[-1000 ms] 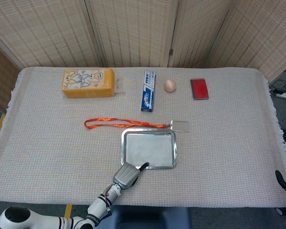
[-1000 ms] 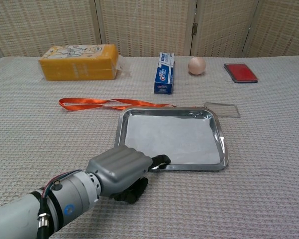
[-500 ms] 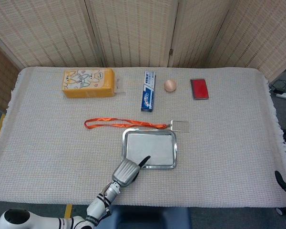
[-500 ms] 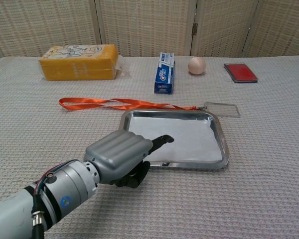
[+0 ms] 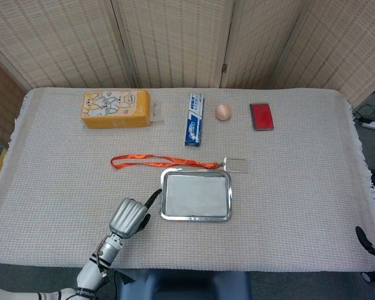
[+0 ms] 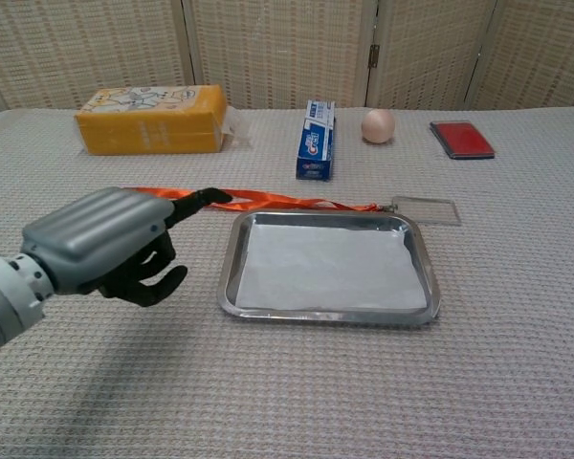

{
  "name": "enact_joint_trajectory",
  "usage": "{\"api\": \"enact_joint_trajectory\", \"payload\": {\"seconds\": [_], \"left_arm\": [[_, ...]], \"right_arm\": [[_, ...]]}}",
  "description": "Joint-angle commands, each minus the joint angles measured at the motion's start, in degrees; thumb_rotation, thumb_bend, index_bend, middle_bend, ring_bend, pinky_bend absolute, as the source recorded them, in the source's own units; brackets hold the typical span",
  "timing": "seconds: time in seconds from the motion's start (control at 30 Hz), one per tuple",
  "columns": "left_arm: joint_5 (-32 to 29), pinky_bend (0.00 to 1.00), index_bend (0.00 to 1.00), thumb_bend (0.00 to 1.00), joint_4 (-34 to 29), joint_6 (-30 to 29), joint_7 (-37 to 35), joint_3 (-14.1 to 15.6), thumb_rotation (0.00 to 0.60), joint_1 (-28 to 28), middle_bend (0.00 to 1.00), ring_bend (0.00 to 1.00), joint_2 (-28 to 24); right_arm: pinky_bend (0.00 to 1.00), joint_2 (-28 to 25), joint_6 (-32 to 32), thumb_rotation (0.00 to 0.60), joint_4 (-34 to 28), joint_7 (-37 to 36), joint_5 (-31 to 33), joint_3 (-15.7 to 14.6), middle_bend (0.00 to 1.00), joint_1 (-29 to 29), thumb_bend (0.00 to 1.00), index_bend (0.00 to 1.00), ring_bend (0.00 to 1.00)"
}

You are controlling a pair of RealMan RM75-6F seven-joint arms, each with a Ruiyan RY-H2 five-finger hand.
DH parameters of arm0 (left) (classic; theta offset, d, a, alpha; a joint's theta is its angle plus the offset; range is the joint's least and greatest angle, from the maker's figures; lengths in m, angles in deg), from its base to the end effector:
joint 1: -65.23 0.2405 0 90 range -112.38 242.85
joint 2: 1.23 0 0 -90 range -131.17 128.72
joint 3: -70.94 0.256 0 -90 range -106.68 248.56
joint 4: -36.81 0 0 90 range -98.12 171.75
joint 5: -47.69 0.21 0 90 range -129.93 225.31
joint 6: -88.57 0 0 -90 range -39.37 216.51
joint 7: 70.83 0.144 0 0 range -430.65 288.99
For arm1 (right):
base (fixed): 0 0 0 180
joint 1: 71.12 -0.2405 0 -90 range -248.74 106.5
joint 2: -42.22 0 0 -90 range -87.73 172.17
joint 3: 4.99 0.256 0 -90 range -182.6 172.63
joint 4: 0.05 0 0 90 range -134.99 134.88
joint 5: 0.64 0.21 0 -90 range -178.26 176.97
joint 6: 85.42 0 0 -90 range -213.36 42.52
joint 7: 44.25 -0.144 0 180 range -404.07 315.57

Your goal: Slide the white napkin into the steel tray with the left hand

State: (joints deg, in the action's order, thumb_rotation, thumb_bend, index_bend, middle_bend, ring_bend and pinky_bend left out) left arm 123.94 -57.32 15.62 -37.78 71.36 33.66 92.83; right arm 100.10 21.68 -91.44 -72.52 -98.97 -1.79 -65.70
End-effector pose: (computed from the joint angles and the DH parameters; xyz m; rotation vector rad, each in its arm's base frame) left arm -0.1455 0.2441 -0.0329 -1.8850 -0.7780 -0.9849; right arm -0.2936 -0.1181 0.2290 1.1950 -0.9035 1.4328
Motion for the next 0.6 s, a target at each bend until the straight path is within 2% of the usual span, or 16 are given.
{"api": "enact_joint_trajectory", "payload": {"seconds": [0.03, 0.13, 0.2, 0.33, 0.47, 0.6], "left_arm": [[3.97, 0.21, 0.03, 0.36, -3.54, -6.46, -7.05, 3.62, 0.600, 5.82, 0.38, 0.25, -10.02], [5.37, 0.06, 0.03, 0.34, -3.09, -10.43, -12.44, 5.00, 0.600, 9.35, 0.19, 0.06, -15.78], [5.58, 0.03, 0.03, 0.32, -3.00, -11.28, -13.85, 5.22, 0.600, 10.23, 0.13, 0.01, -17.01], [3.51, 0.00, 0.03, 0.29, -0.89, -16.97, -22.86, 6.58, 0.600, 17.11, 0.07, 0.00, -23.47], [1.70, 0.00, 0.00, 0.28, 1.40, -16.79, -28.00, 7.44, 0.600, 20.57, 0.01, 0.00, -26.15], [1.82, 0.00, 0.00, 0.26, 0.61, -14.68, -29.75, 7.02, 0.600, 20.87, 0.00, 0.00, -28.22]], "right_arm": [[0.00, 0.87, -0.29, 0.600, -0.24, 2.29, -0.99, -0.47, 0.00, -0.15, 0.38, 0.00, 0.00], [0.00, 1.96, -1.55, 0.600, -0.19, 5.23, -1.07, -0.55, 0.00, -0.67, 0.38, 0.00, 0.00], [0.00, 2.32, -1.91, 0.600, -0.12, 6.01, -0.93, -0.49, 0.00, -0.83, 0.38, 0.00, 0.00], [0.00, 4.80, -6.52, 0.600, 0.42, 11.94, 0.14, -0.65, 0.00, -2.56, 0.38, 0.00, 0.00], [0.00, 6.50, -9.22, 0.600, 0.35, 16.06, 1.25, -0.40, 0.00, -3.71, 0.38, 0.00, 0.00], [0.00, 7.77, -11.54, 0.600, 0.93, 18.35, 1.77, -0.52, 0.00, -4.78, 0.38, 0.00, 0.00]]}}
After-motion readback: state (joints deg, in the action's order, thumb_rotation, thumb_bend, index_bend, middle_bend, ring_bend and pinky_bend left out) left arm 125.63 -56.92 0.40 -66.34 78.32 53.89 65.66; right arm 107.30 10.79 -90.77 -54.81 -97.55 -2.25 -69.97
